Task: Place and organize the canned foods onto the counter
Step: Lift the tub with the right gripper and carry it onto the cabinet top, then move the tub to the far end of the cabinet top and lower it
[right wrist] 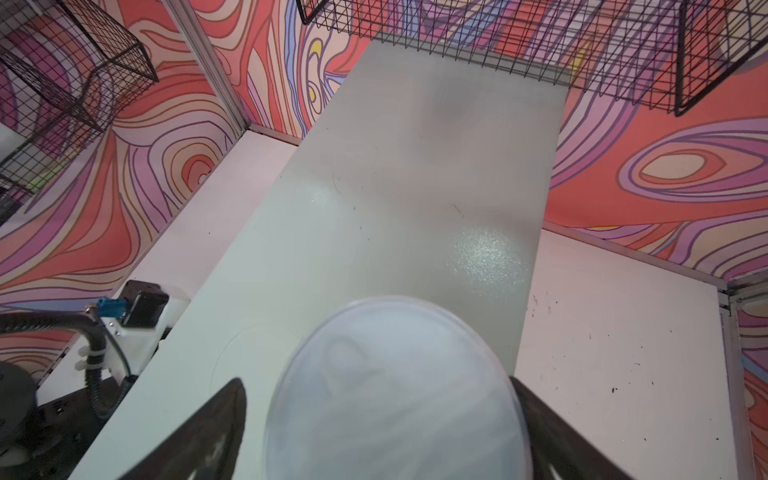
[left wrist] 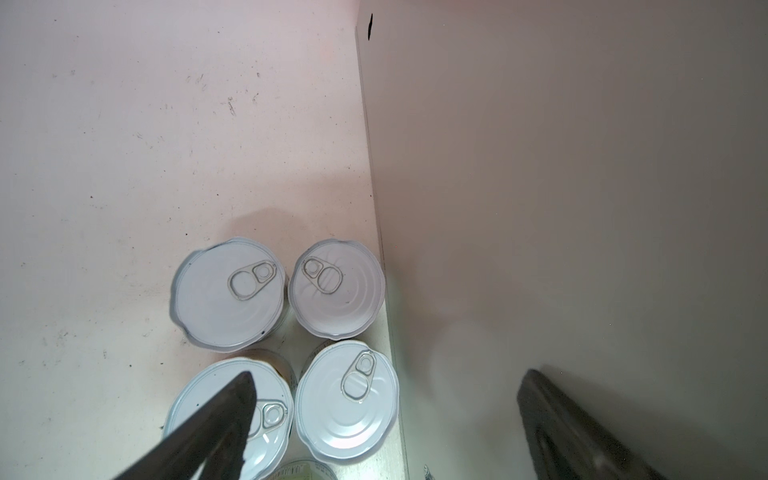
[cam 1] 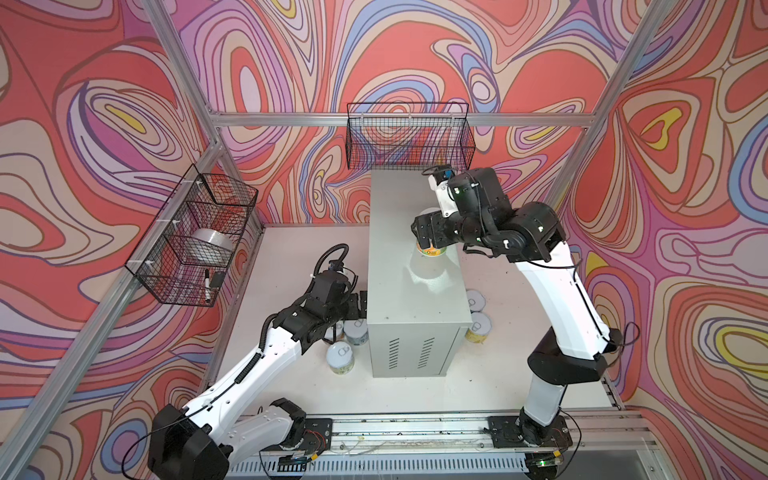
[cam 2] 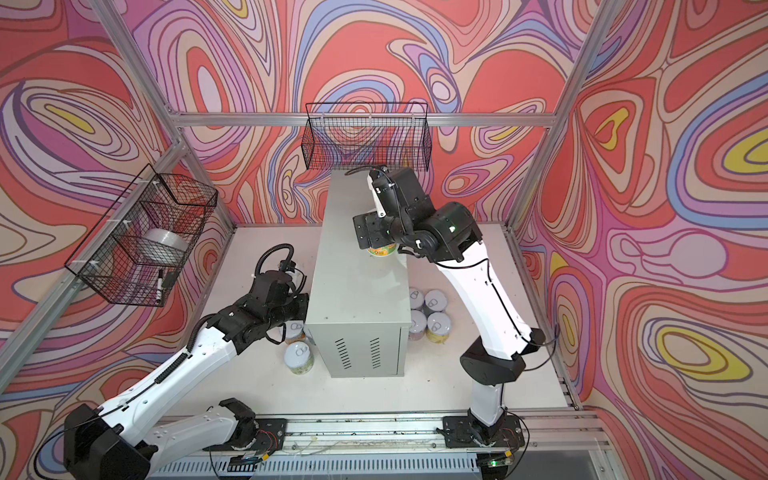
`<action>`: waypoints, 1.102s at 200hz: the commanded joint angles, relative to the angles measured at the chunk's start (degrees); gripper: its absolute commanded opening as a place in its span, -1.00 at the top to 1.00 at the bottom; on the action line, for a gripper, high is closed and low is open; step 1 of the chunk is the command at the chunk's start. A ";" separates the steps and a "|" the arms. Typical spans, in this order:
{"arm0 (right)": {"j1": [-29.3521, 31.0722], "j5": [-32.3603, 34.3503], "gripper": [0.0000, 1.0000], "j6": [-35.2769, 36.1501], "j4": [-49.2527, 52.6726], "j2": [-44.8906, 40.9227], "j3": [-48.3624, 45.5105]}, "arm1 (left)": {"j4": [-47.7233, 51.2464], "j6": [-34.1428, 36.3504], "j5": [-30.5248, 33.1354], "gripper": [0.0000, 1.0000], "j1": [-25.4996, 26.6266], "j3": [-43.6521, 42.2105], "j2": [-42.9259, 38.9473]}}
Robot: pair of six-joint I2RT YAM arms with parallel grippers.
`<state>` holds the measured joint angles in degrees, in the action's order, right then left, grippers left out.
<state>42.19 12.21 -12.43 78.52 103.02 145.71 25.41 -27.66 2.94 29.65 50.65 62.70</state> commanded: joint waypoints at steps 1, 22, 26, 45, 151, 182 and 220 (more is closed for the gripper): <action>0.14 -2.25 -0.96 -1.96 -2.03 -6.20 -5.27 | -1.76 0.28 -1.56 -0.98 1.06 0.47 -0.82; 0.42 -2.31 -0.97 -2.88 -3.48 -9.48 -10.73 | -1.76 0.07 -1.30 -0.97 1.07 0.08 -0.87; 0.43 -2.33 -0.97 -2.99 -4.02 -10.05 -12.05 | -1.69 0.02 -1.35 -0.97 1.05 0.02 -0.82; 0.41 -3.10 -0.87 -3.47 -6.16 -12.53 -17.18 | -1.77 -0.27 -1.28 -0.96 1.07 -0.37 -0.93; 0.12 0.34 -0.17 -3.51 -20.95 -11.93 -28.84 | -1.77 -0.03 -0.68 -0.91 1.10 -0.58 -0.39; -1.23 0.66 -0.17 -2.97 -23.84 -8.55 -26.82 | -1.74 0.25 -0.24 -0.91 1.02 -0.58 0.02; -3.68 -0.29 -0.16 -2.48 -29.35 -5.11 -25.36 | -1.35 0.85 0.22 -0.91 1.05 0.27 0.44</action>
<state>40.23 11.49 -15.66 54.63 95.94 118.32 25.08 -27.59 3.07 29.71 50.57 62.70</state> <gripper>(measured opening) 0.581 0.956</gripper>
